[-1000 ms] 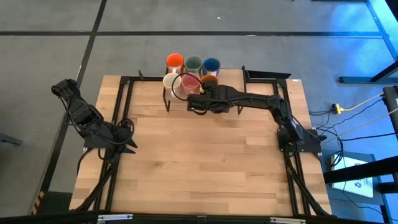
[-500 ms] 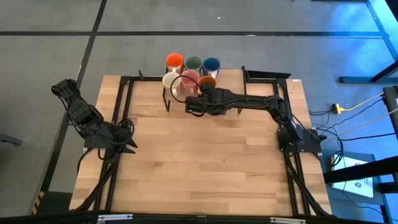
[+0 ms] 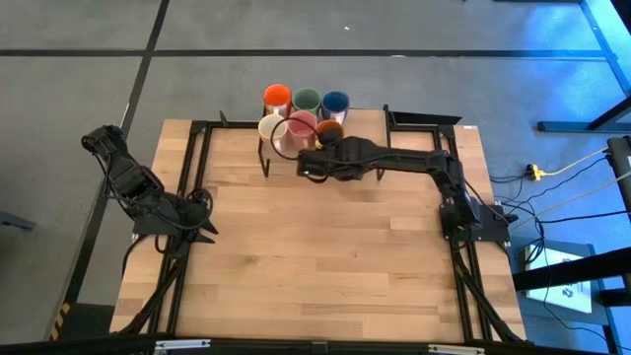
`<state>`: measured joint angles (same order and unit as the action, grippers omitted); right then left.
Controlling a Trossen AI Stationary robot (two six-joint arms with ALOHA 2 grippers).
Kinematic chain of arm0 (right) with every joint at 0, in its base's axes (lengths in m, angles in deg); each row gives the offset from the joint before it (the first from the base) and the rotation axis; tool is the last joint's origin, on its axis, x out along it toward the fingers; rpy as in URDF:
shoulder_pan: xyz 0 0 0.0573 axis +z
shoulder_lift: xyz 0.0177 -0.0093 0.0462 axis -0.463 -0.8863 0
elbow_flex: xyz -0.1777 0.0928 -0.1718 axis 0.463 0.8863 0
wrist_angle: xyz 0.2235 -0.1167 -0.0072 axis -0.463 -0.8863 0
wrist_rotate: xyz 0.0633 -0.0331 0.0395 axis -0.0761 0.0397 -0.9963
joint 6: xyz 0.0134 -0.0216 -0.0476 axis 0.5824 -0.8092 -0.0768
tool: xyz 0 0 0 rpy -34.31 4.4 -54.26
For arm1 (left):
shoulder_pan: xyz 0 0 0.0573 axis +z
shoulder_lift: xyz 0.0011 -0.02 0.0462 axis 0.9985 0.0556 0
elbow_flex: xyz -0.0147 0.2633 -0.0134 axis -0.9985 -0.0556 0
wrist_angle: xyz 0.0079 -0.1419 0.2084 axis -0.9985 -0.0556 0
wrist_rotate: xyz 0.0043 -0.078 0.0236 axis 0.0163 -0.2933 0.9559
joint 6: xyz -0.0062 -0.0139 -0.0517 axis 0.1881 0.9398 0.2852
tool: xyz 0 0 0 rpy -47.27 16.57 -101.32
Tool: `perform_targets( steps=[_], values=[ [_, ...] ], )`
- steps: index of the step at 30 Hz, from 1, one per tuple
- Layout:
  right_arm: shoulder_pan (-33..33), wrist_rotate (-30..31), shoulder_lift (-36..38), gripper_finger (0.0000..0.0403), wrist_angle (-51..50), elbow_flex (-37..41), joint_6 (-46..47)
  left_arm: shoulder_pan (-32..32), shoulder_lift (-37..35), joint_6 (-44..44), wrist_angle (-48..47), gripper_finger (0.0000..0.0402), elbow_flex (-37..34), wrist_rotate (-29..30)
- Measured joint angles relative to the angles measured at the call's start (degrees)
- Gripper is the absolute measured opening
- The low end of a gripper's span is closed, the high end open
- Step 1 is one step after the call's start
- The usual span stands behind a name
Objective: Place coffee mugs
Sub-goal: Put the brown mug on the shelf, then return to Home Position
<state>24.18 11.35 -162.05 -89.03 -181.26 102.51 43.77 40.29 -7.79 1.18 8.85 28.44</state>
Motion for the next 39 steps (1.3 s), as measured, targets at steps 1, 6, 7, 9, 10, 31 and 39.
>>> perform_targets(
  steps=[1,6,7,9,10,31,39],
  values=[
    [0.1,-1.1,0.6,0.0175,-0.4,-0.4,-0.8,0.0,0.0,-0.4,0.0,0.0115,0.0,0.0],
    [3.4,-4.7,3.3,0.0201,-2.5,-3.5,-3.2,0.0,0.0,-1.6,0.5,0.0115,0.0,1.0],
    [4.4,-6.0,4.0,0.0204,-2.0,-3.8,-4.1,0.0,0.0,-2.4,1.1,0.0115,0.0,1.0],
    [7.3,-8.2,5.3,0.0205,0.1,-3.9,-8.3,0.0,0.0,-5.2,3.9,0.0113,0.0,1.0],
    [9.1,-8.0,5.7,0.0204,1.2,-3.9,-9.8,0.0,-0.1,-7.1,6.6,0.0111,-0.3,1.0],
    [27.2,-5.9,37.8,0.0004,47.4,47.5,-31.4,14.0,-15.4,-25.1,45.9,0.0002,-24.1,-1.5],
    [27.0,-13.3,63.1,0.0006,86.1,84.6,-41.0,14.6,-15.4,-25.1,45.9,0.0014,-24.1,1.7]
  ],
)
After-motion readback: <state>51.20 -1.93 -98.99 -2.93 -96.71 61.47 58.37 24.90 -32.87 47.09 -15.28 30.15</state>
